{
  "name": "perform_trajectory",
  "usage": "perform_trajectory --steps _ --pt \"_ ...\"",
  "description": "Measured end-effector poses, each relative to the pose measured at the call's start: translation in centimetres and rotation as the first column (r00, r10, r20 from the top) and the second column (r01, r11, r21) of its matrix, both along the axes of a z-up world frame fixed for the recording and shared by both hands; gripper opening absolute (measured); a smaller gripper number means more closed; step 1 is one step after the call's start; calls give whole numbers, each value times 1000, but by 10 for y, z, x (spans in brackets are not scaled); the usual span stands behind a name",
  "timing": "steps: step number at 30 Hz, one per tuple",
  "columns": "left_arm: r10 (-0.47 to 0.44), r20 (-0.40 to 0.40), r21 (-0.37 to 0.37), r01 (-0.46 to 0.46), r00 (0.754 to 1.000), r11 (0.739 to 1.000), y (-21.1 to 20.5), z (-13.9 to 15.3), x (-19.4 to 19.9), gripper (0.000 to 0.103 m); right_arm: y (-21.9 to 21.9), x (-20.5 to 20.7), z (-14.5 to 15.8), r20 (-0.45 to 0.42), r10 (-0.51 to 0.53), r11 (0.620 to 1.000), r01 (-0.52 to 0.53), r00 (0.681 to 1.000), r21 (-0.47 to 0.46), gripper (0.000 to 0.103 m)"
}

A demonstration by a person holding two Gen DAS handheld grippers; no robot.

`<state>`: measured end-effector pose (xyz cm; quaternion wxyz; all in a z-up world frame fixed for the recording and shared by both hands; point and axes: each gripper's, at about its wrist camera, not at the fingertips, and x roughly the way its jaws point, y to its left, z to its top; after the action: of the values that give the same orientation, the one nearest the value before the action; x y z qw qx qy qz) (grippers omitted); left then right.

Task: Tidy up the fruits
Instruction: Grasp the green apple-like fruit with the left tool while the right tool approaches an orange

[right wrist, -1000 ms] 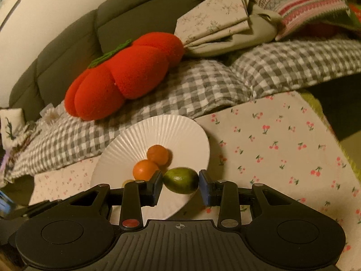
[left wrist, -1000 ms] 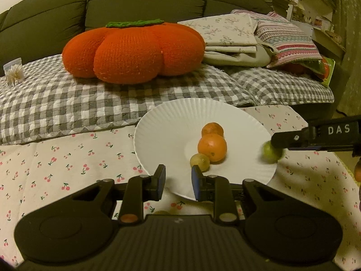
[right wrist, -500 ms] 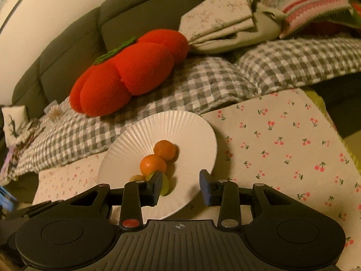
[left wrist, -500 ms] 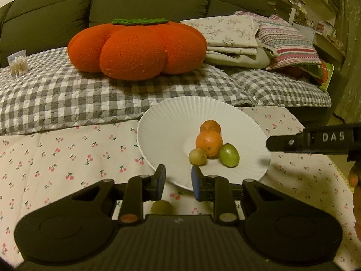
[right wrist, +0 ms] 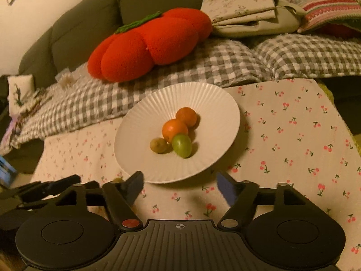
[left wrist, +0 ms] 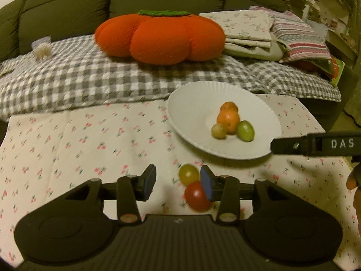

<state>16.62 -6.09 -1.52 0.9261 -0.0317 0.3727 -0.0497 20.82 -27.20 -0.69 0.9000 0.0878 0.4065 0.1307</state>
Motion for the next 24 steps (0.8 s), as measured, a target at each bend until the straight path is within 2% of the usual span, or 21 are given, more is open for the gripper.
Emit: perform_trajectory --steps 6,16,24 --pt "39 -33 -26 -40 999 999 13 -3 -29 51 0 -6 -1 -9 -17 1000 17 1000 7 84" --pt "17 -102 -111 -29 995 993 9 -13 -83 57 23 -45 5 -43 77 997 -77 996 -3 87" --pt "6 -128 -82 -17 992 996 -6 -32 -104 57 31 -60 3 -77 109 994 -109 991 8 88"
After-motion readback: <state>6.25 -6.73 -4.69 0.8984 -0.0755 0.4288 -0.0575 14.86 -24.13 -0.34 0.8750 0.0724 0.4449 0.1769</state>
